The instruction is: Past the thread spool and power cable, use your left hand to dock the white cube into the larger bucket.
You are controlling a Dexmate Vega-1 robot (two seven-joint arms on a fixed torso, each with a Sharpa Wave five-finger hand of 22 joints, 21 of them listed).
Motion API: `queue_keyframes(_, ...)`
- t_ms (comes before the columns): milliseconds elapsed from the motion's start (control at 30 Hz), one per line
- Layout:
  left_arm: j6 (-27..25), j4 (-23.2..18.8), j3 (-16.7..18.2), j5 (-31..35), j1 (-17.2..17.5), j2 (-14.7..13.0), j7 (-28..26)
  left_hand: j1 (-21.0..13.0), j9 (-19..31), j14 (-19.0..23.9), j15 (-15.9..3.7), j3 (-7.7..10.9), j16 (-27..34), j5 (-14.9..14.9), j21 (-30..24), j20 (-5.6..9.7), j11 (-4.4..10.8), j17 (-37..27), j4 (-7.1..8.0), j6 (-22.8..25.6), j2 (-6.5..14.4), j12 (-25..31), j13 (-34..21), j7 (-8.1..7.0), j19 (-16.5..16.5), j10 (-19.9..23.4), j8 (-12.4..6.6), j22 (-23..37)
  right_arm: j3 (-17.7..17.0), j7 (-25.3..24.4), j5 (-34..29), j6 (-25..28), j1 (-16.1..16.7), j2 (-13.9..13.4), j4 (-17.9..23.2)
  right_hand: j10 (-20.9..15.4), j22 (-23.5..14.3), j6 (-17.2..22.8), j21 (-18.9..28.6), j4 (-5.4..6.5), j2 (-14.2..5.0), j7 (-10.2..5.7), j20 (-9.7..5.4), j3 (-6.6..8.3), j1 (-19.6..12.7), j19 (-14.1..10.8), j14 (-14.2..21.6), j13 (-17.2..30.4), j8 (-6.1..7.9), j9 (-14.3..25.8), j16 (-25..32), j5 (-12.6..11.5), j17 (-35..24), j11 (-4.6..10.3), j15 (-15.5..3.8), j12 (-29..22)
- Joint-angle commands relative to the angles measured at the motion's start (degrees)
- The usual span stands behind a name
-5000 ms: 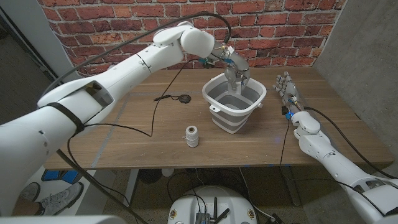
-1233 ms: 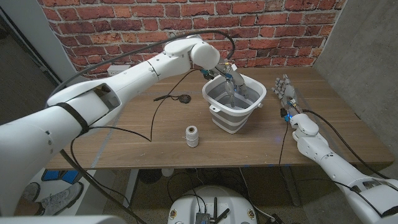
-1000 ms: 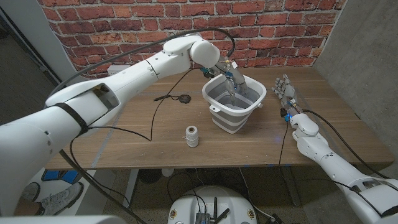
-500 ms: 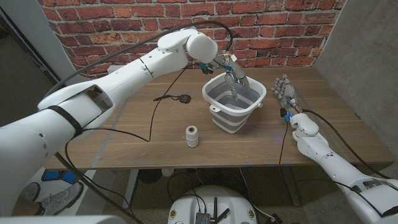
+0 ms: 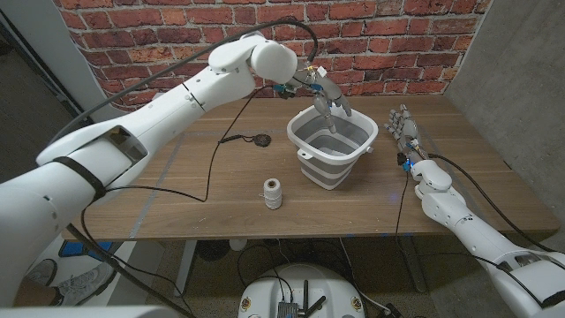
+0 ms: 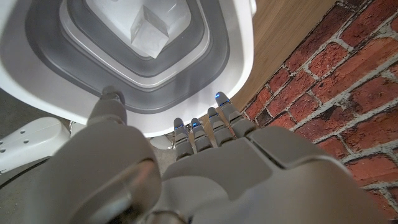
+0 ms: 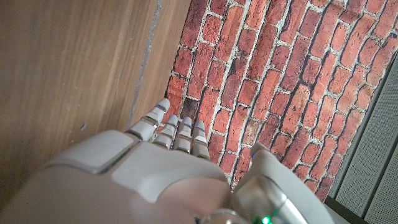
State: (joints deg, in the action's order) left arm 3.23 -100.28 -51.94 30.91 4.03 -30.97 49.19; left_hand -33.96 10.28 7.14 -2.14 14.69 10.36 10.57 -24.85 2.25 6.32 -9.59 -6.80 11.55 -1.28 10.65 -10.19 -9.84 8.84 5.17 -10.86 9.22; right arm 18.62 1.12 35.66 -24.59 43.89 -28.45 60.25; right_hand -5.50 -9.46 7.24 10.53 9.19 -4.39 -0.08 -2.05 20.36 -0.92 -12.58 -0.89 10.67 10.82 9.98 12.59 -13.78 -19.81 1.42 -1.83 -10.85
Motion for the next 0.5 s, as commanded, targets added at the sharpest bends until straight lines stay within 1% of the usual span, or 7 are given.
queue_keyframes(33,-6.39,-3.99,5.01,-3.03,4.11,-3.5,-3.35,1.1,0.12,-1.11,-1.04,-0.58,-0.45,-0.06,0.8,2.31,-0.25,-0.13,0.02,-0.96,-0.15,-0.38,-0.13,0.52,0.34,-1.07,0.39,0.18,0.04,-0.38,-0.25,0.61,0.46,-0.57,1.43,0.23,-0.24,-0.03,0.34,-0.15,-3.6,-0.18,0.14,-0.07,0.09,0.02,-0.44,0.15,0.05,0.26,0.24,0.1,-0.14,0.36,-0.95,-0.15)
queue_keyframes(100,-8.04,-4.92,6.07,-3.91,5.2,-4.24,-4.28,1.82,0.1,-1.84,-0.77,-0.87,-0.55,-0.13,1.42,2.3,-0.59,-0.14,0.12,-1.58,-0.3,-0.39,-0.11,0.94,-0.01,-1.51,0.51,0.18,0.04,-0.48,-0.3,0.67,0.56,-0.65,1.68,0.22,-0.24,-0.06,0.34,-0.15,-3.61,-0.14,0.15,-0.05,0.08,0.01,-0.43,0.15,0.04,0.26,0.23,0.09,-0.13,0.38,-0.95,-0.15)
queue_keyframes(267,-12.18,-7.63,8.88,-6.55,8.39,-6.3,-7.1,3.26,0.03,-2.99,-0.43,-1.36,-0.49,-0.21,2.93,2.31,-1.64,-0.13,0.25,-3.49,-0.46,-0.4,-0.06,2.59,-0.82,-2.68,0.85,0.2,0.06,-0.64,-0.44,0.97,0.77,-0.94,2.35,0.19,-0.24,-0.11,0.33,-0.16,-3.65,-0.21,0.1,-0.01,0.05,0.04,-0.38,0.15,0.03,0.26,0.24,0.08,-0.11,0.41,-0.79,-0.17)
queue_keyframes(367,-14.56,-9.29,10.2,-7.99,10.33,-7.4,-9.03,4.31,-0.01,-4.1,0.13,-1.69,-0.6,-0.28,4.09,2.25,-1.71,-0.11,0.38,-5.04,-0.52,-0.37,-0.05,3.16,-1.7,-3.4,1.0,0.21,0.08,-0.68,-0.47,1.23,0.9,-1.1,2.69,0.24,-0.24,-0.13,0.34,-0.17,-3.62,-0.23,0.13,-0.03,0.05,0.04,-0.37,0.15,0.02,0.26,0.25,0.09,-0.11,0.4,-0.8,-0.15)
queue_keyframes(433,-15.7,-9.95,11.11,-9.89,11.53,-7.94,-9.92,5.69,-0.02,-4.53,0.38,-1.99,-0.46,-0.38,4.72,2.23,-1.84,-0.25,0.93,-5.8,-0.25,-0.29,-0.04,3.92,-1.94,-3.7,0.98,0.23,0.09,-0.65,-0.42,1.35,0.94,-1.14,2.81,0.25,-0.24,-0.12,0.35,-0.18,-3.62,-0.22,0.1,-0.02,0.04,0.02,-0.37,0.15,0.03,0.26,0.25,0.09,-0.11,0.42,-0.81,-0.15)
queue_keyframes(467,-16.31,-10.31,11.52,-10.69,12.11,-8.17,-10.5,6.42,-0.04,-5.1,0.69,-2.04,-0.51,-0.39,5.52,1.66,-2.38,-0.25,1.14,-6.86,0.07,-0.35,-0.03,4.02,-2.71,-4.35,1.09,0.25,0.09,-0.66,-0.42,1.37,0.96,-1.13,2.85,0.25,-0.24,-0.13,0.35,-0.18,-3.62,-0.22,0.11,-0.01,0.04,0.02,-0.36,0.15,0.03,0.26,0.24,0.09,-0.1,0.42,-0.87,-0.15)
queue_keyframes(500,-16.88,-10.74,11.72,-11.16,12.52,-8.48,-10.98,6.61,-0.05,-5.29,0.76,-2.04,-0.51,-0.39,5.74,1.51,-2.51,-0.23,1.16,-7.13,0.15,-0.45,-0.02,4.06,-2.82,-4.81,1.07,0.25,0.1,-0.77,-0.48,1.32,0.97,-1.09,2.87,0.24,-0.24,-0.13,0.35,-0.19,-3.6,-0.22,0.16,-0.02,0.04,0.03,-0.39,0.15,0.03,0.26,0.24,0.09,-0.11,0.42,-0.91,-0.16)
